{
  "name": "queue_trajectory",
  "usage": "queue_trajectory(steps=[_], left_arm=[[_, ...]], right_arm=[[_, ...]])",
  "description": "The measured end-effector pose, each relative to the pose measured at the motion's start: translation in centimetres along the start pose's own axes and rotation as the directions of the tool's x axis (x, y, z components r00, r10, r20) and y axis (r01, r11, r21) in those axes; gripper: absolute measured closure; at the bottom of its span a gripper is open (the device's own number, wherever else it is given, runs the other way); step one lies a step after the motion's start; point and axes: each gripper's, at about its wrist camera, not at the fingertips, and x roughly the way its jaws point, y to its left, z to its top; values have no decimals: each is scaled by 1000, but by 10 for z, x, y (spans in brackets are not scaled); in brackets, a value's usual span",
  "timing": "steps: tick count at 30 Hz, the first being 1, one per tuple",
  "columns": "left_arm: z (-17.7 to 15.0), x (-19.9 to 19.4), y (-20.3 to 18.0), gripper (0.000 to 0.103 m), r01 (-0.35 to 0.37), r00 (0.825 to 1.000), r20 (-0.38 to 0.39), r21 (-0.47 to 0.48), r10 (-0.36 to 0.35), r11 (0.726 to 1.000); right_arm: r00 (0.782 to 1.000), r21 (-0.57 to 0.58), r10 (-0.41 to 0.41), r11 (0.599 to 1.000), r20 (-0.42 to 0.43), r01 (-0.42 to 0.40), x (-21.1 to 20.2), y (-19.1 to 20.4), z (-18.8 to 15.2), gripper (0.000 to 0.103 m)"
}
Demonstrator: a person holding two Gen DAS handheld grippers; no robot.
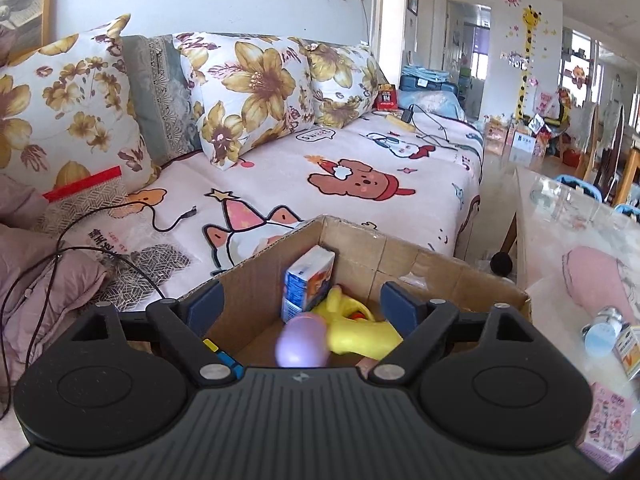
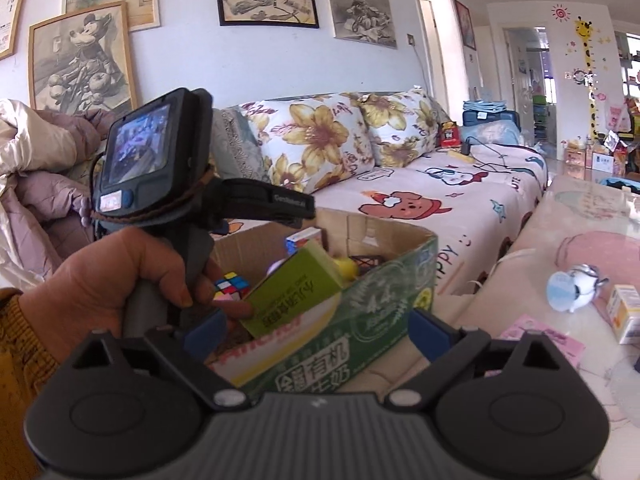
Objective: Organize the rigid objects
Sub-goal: 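Lower Rubik's cube and green box into the cardboard box, opening both tools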
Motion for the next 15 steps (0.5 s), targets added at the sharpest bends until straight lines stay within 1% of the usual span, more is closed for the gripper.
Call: queue_trajectory(steps=[4, 6, 9, 15], left_arm=[[2, -1, 8, 0, 19, 1000, -3, -52, -19, 998], [2, -2, 6, 0, 32, 999, 4, -61, -32, 998], [1, -4, -1, 0, 47, 999, 14, -43, -47, 998], [-1, -12, -13, 0, 106, 993, 45, -6, -105, 994]], right_arm=[[998, -2, -60, 998, 21, 60, -12, -10, -5, 5], [995, 19, -96, 995, 26, 95, -16, -18, -7, 5], [989, 57, -143, 988, 26, 141, -21, -30, -11, 5], [972, 112, -235, 966, 18, 231, -26, -49, -18, 5]])
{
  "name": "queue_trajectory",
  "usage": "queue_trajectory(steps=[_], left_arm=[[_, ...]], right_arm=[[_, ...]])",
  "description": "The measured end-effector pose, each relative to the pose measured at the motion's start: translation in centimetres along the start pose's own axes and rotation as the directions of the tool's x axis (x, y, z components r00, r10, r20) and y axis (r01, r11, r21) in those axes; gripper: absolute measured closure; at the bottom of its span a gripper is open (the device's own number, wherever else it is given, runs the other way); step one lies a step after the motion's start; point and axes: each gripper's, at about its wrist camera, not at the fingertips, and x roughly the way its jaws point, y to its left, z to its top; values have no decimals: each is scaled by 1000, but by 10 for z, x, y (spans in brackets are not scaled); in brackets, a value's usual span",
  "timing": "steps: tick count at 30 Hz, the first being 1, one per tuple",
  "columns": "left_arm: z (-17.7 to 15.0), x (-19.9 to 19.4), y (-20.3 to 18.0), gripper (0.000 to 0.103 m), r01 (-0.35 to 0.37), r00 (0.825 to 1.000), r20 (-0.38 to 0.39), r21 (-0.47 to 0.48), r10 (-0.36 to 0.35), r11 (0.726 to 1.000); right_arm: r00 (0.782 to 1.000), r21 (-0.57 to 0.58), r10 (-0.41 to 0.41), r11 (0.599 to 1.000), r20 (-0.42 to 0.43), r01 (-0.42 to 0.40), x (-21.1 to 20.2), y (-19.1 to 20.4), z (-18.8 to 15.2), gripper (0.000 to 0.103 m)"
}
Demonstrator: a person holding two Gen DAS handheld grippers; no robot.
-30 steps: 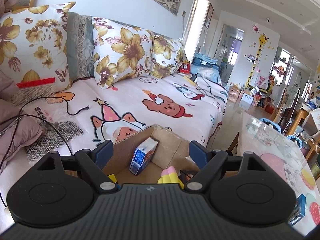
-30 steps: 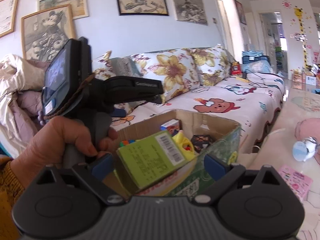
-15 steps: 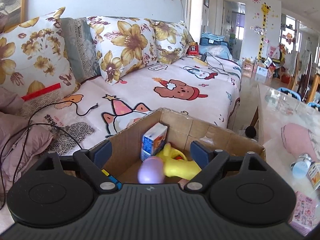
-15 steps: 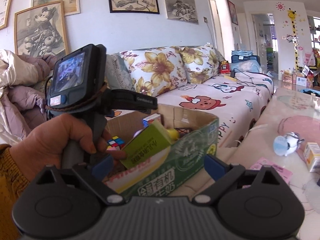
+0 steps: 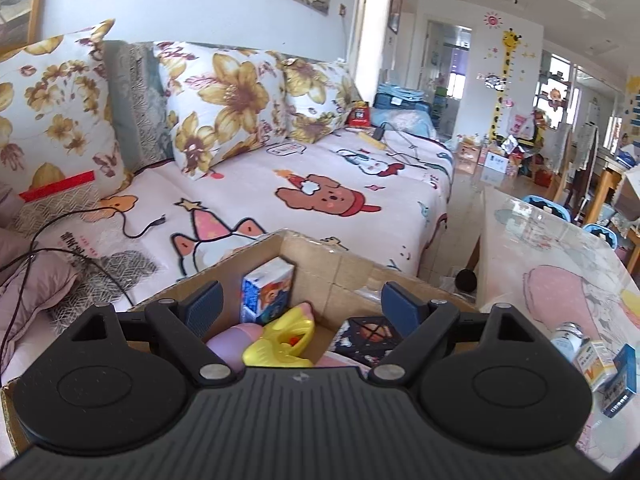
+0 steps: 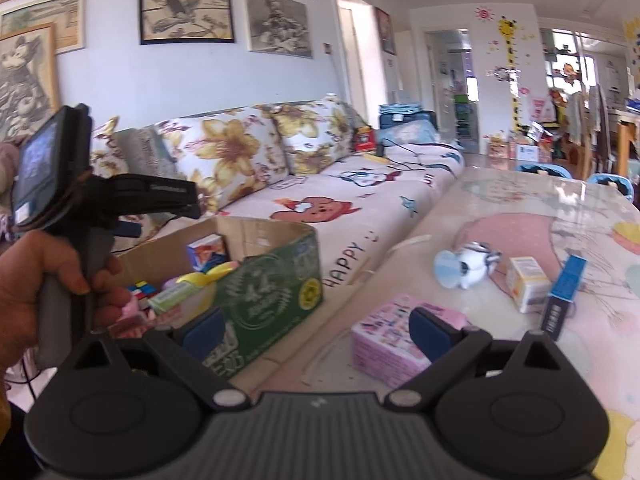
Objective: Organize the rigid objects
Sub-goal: 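Lower Rubik's cube and green box into the cardboard box, opening both tools, then grasp the pink toy box with left tool while right grasps the blue box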
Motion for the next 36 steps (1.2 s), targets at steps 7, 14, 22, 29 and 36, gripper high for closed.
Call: queue_trajectory(steps=[7, 14, 22, 29, 36], left_arm=[[-1, 0, -11, 0, 48, 999, 5, 33, -48, 998], [-9, -2, -31, 0, 103, 994, 14, 142, -106, 984], [-17, -2, -47, 0, 141, 989, 18, 233, -149, 962], [-25, 1, -59, 0, 194, 979, -5, 306, -202, 932], [-34, 3, -69, 0, 281, 958, -52, 367, -282, 887]], right_arm=[[997, 45, -71, 996, 9, 71, -7, -23, -8, 1], [991, 75, -134, 988, 26, 132, -10, -43, -10, 1], [980, 108, -198, 975, 29, 194, -14, -65, -12, 1], [965, 126, -260, 959, 26, 255, -16, -84, -15, 1], [944, 132, -329, 937, 22, 323, -9, -101, -17, 1]])
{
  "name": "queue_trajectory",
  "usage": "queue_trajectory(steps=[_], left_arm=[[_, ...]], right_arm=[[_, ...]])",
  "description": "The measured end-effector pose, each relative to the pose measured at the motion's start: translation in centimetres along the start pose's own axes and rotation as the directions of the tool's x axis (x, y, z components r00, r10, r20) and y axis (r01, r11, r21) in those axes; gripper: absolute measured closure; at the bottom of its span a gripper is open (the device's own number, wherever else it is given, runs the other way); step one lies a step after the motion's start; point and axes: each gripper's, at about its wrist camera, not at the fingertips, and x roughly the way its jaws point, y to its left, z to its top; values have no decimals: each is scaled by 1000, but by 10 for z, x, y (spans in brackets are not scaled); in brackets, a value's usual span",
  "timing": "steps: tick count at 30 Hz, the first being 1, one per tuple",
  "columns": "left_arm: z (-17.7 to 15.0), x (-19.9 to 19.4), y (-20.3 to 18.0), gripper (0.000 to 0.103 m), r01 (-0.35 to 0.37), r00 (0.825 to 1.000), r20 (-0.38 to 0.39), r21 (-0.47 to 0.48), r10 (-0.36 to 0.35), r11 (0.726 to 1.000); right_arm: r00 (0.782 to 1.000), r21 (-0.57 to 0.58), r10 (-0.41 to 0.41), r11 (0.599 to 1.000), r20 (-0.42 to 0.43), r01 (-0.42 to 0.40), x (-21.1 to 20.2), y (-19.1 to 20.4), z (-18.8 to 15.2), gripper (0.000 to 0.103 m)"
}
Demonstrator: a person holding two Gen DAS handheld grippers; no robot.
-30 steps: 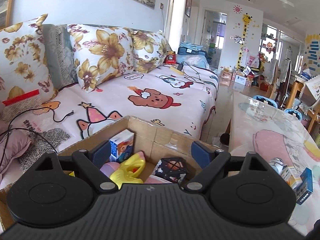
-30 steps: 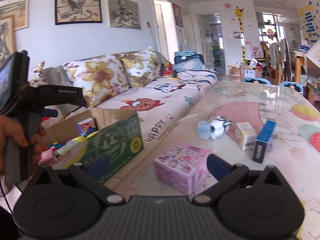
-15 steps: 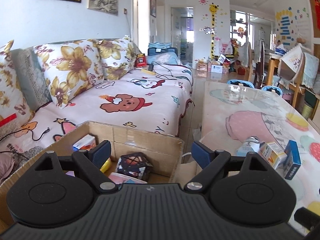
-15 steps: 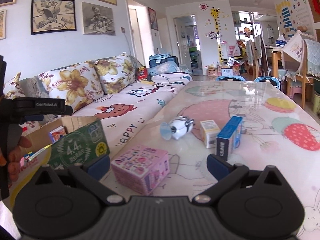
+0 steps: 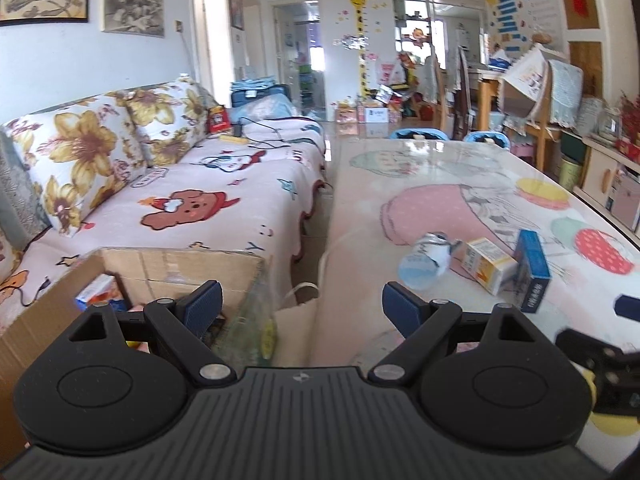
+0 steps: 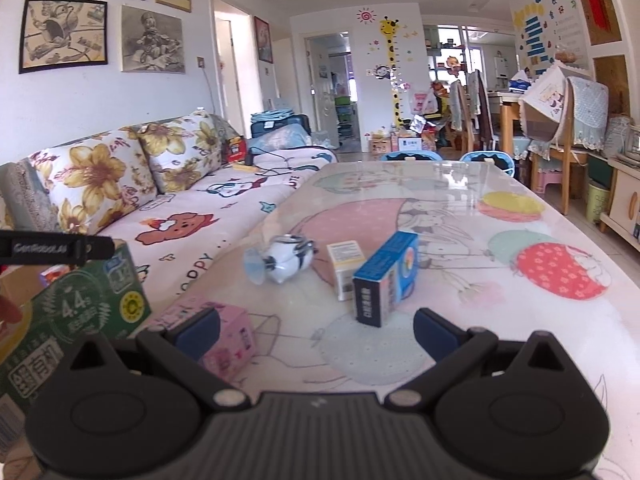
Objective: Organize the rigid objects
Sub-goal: 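Grasp the pink toy box with left tool while right grasps the blue box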
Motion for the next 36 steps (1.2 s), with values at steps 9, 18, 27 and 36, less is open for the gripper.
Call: queue_trajectory(steps=[9, 18, 27, 36], left_arm=[[-12, 12, -16, 0, 182, 981, -81, 39, -178, 983], [-19, 31, -23, 0, 239, 957, -172, 9, -234, 971], [-21, 41, -30, 0, 225, 950, -223, -1, -220, 974], [-21, 45, -38, 0, 210, 945, -253, -15, -207, 978]], right_arm=[[998, 10, -58, 998, -1, 58, 34, -20, -1, 1], [998, 31, -40, 999, -56, 42, 74, -36, 10, 12], [996, 44, -30, 998, -83, 34, 93, -42, 19, 12], [989, 76, -9, 997, -146, 20, 97, -58, 19, 62]])
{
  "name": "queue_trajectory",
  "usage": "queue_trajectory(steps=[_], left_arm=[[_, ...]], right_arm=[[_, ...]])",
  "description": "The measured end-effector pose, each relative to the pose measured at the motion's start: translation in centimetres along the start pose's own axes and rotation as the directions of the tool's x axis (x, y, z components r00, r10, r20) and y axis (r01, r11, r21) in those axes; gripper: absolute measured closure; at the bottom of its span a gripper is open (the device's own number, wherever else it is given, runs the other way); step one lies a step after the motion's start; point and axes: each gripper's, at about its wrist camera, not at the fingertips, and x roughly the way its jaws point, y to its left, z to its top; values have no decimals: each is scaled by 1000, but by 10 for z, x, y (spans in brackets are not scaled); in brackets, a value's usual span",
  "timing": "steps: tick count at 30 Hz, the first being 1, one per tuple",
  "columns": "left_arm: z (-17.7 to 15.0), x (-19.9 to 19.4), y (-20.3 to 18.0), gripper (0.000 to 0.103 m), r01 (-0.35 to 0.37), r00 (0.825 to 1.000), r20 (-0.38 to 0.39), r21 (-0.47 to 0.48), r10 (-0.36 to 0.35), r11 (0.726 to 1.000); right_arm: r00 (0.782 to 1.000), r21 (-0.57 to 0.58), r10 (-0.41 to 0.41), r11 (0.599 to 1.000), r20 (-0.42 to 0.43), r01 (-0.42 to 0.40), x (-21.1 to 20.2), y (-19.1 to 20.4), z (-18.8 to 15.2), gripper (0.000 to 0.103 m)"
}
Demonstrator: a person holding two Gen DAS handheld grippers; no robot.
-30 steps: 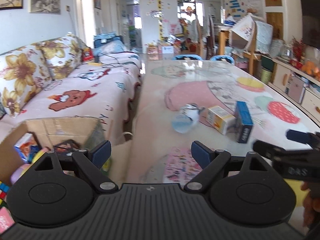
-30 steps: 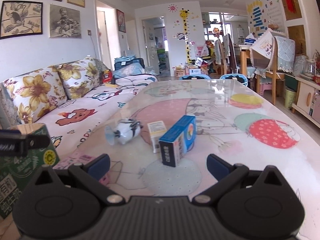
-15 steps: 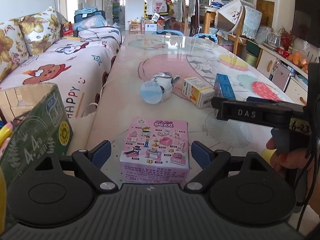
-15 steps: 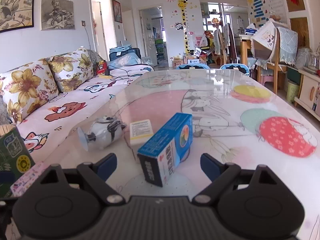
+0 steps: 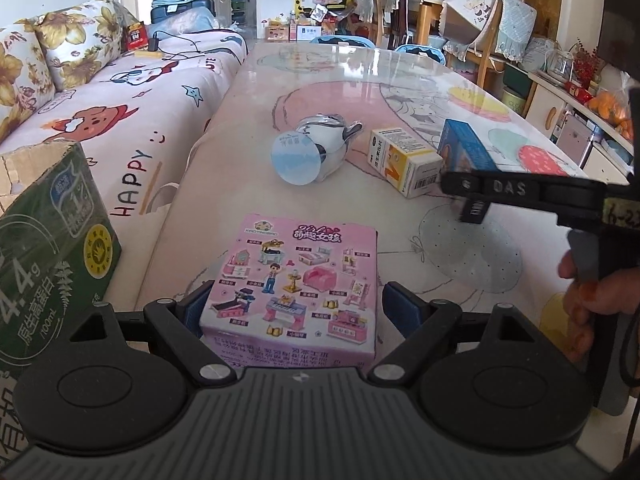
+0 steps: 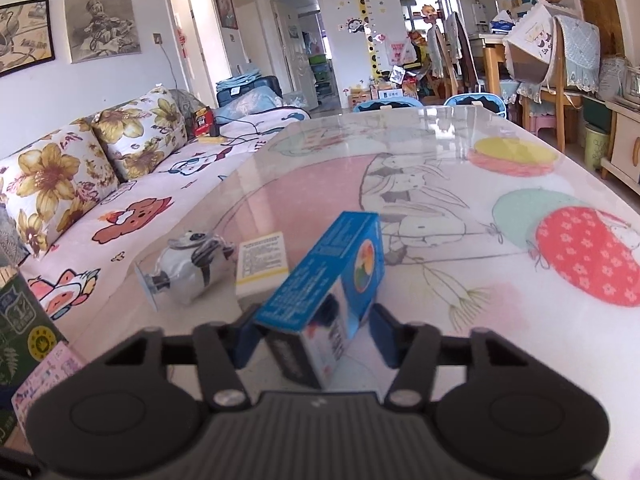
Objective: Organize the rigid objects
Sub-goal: 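Grasp the pink toy box with left tool while right grasps the blue box, then carry pink toy box and blue box toward the cardboard box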
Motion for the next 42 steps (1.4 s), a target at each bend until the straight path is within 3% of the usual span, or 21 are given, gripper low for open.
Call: queue_trajectory(steps=[5, 10, 12, 14, 16, 17, 24, 25, 32, 36, 42], left_arm=[[-1, 2, 1, 0, -9, 1000, -11, -15, 9, 1000], [-2, 0, -2, 13, -15, 1000, -11, -9, 15, 1000], [-5, -2, -4, 13, -18, 1000, 0, 4, 18, 1000], [-6, -4, -5, 14, -26, 1000, 10, 3, 26, 1000], [-7, -5, -7, 14, -23, 1000, 14, -11, 23, 1000], [-7, -5, -9, 14, -25, 1000, 16, -7, 25, 1000], [-13, -11, -17, 15, -36, 999, 26, -40, 37, 999], [-13, -12, -19, 14, -34, 999, 26, -38, 35, 999], [-17, -21, -21, 15, 8, 1000, 26, -73, -7, 997], [-21, -21, -23, 15, -5, 999, 33, -38, 7, 999], [-19, -21, -17, 15, -4, 999, 50, -62, 8, 998]], right_arm=[[1000, 13, 1, 1000, -3, -1, -18, -21, -7, 78], [1000, 7, -2, 1000, -24, 2, -29, -32, -13, 79], [999, 6, -12, 1000, -41, 12, -27, -32, -13, 76], [999, -15, -7, 1000, -42, 6, -26, -30, -12, 66], [998, -32, -30, 999, -48, 29, -22, -28, -11, 30], [998, -28, -25, 999, -52, 23, -20, -28, -10, 24], [999, -30, -8, 1000, -52, 7, -5, -24, -2, 24], [999, -30, -2, 1000, -51, 1, -3, -24, -1, 25], [999, -39, 19, 999, -29, -20, -4, -22, 0, 79], [1000, -62, 11, 998, 7, -10, -13, -18, -2, 80], [999, -96, -13, 995, 30, 16, -25, -11, -9, 80]])
